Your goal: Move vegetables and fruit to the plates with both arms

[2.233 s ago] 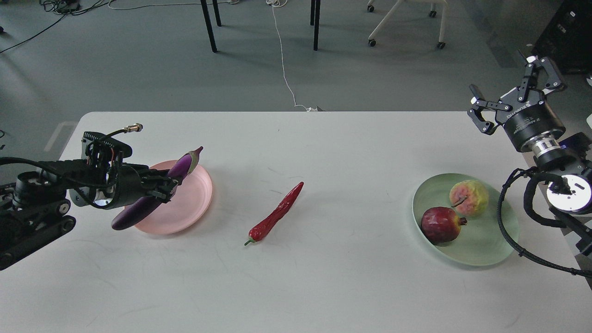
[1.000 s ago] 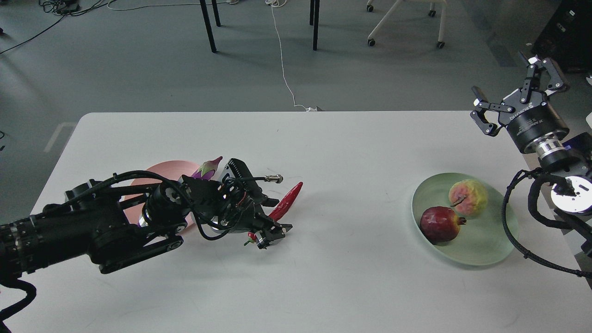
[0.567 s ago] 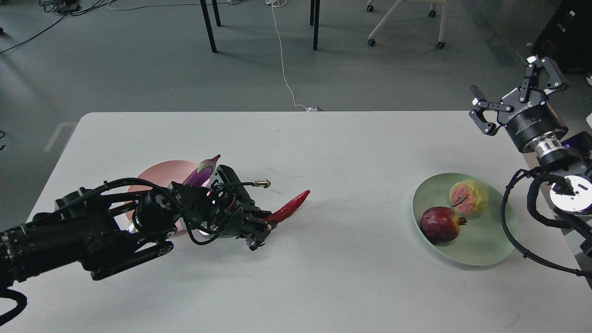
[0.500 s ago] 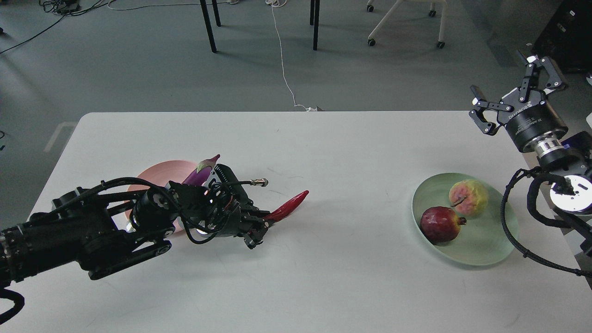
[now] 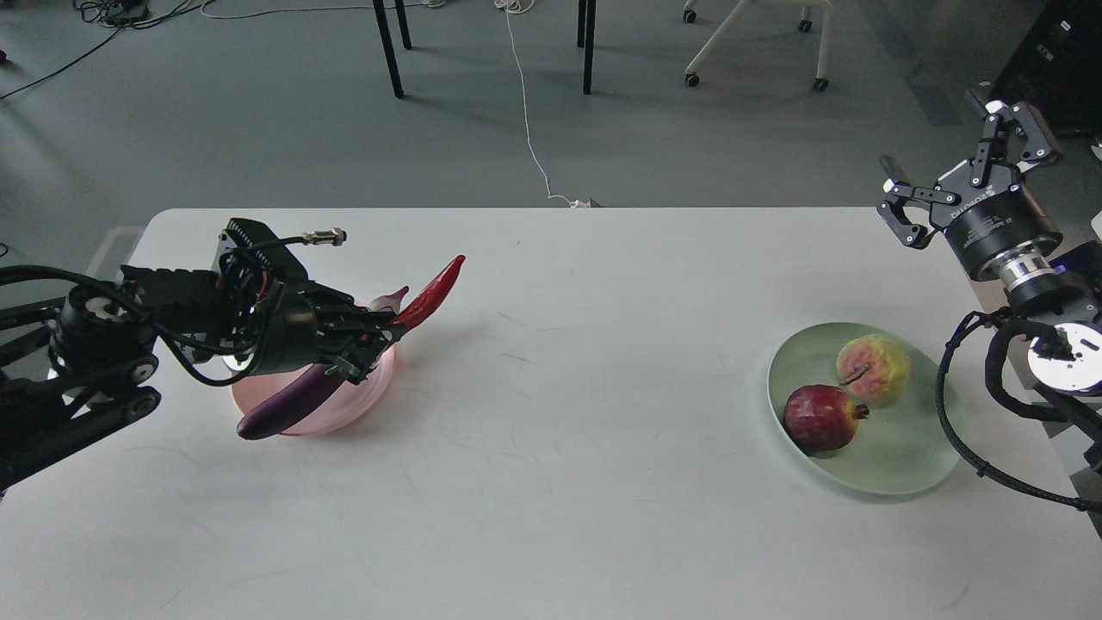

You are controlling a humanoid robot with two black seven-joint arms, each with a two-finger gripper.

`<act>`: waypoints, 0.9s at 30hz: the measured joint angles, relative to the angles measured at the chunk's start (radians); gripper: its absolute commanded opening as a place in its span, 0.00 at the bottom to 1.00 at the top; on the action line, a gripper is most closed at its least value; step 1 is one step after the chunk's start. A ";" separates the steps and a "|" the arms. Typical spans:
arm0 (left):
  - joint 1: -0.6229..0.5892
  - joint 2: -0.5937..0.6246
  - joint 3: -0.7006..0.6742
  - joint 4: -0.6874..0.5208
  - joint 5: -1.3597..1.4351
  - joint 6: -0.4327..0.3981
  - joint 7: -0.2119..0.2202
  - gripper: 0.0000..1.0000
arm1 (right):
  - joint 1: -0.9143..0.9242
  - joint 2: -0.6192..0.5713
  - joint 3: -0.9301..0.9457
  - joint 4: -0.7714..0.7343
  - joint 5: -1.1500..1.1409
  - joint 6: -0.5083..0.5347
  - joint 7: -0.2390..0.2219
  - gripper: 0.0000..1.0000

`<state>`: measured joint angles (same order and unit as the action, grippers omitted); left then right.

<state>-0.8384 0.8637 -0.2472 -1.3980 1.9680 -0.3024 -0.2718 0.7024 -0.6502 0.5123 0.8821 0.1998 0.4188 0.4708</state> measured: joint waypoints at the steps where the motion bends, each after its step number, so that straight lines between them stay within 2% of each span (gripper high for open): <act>1: 0.009 0.022 0.001 0.017 -0.004 0.008 -0.006 0.11 | 0.000 0.000 0.000 0.000 0.000 0.000 0.000 0.99; 5: 0.049 0.057 0.002 0.096 -0.013 0.054 -0.026 0.12 | -0.001 0.000 0.000 0.000 0.000 0.000 0.000 0.99; 7: 0.061 0.058 0.003 0.141 -0.024 0.072 -0.034 0.16 | -0.001 0.003 0.000 0.001 0.000 0.000 0.000 0.99; 8: 0.065 0.056 0.003 0.160 -0.030 0.076 -0.036 0.21 | -0.001 0.003 -0.001 0.002 -0.001 0.000 0.000 0.99; 11: 0.086 0.045 0.004 0.218 -0.050 0.081 -0.037 0.49 | -0.001 0.003 -0.001 0.004 -0.011 0.000 0.000 0.99; 17: 0.101 -0.002 0.003 0.260 -0.076 0.083 -0.034 0.63 | 0.000 -0.002 0.001 0.003 -0.025 0.000 0.000 0.99; 21: 0.096 -0.005 -0.011 0.261 -0.099 0.084 -0.038 0.86 | 0.000 -0.002 0.003 -0.002 -0.026 0.000 0.000 0.99; 25: 0.064 -0.009 -0.081 0.262 -0.289 0.098 -0.042 0.97 | 0.007 0.002 0.019 -0.011 -0.027 -0.011 0.000 0.99; 27: 0.052 -0.021 -0.137 0.265 -0.450 0.100 -0.040 0.97 | 0.016 0.008 0.044 -0.031 -0.027 -0.014 0.000 0.99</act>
<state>-0.7864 0.8429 -0.3841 -1.1335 1.5185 -0.2020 -0.3121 0.7180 -0.6421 0.5567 0.8516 0.1733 0.4048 0.4710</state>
